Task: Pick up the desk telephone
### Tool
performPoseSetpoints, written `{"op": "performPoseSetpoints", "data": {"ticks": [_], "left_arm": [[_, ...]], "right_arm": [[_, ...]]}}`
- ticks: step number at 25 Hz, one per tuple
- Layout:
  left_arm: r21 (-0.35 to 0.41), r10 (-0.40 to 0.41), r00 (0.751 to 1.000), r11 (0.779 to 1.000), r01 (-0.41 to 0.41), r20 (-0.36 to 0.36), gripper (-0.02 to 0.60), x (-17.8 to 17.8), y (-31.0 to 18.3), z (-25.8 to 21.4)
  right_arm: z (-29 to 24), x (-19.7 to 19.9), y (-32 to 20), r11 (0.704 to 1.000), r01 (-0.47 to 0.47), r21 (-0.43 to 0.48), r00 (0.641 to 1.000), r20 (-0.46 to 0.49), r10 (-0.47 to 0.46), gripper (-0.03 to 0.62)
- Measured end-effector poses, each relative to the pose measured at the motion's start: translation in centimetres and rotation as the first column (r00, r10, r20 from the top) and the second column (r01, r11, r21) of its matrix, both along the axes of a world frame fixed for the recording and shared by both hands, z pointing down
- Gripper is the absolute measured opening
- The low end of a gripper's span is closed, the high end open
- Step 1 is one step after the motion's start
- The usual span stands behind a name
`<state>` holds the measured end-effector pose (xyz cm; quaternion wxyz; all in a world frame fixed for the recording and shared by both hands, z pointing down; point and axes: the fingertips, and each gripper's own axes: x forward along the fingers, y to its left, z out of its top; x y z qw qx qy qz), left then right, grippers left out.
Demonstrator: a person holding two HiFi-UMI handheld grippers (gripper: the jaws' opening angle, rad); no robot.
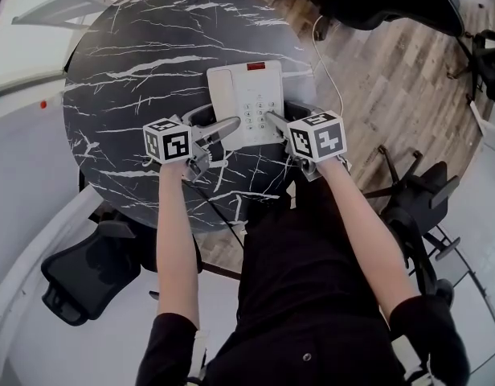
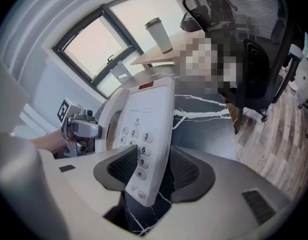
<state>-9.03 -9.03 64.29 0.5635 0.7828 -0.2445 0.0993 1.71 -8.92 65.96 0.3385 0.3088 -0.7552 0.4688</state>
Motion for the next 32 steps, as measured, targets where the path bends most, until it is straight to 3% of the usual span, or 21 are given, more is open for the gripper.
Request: {"op": "performPoseSetpoints", "data": {"ticks": [22,32], "left_arm": [[-0.01,-0.068,0.997,0.998,0.069,0.045,0.388,0.2,0.6,-0.5],[-0.027,-0.126,0.992,0.992,0.126,0.01,0.387,1.0,1.1,-2.5]], "right_arm": [[-0.3,0.2,0.5,0.999,-0.021,-0.045,0.999,0.027,0.022,0.183],[-2.6,1.2,0.6,1.0,-0.011,-0.021,1.0,0.024,0.011,0.179]]}}
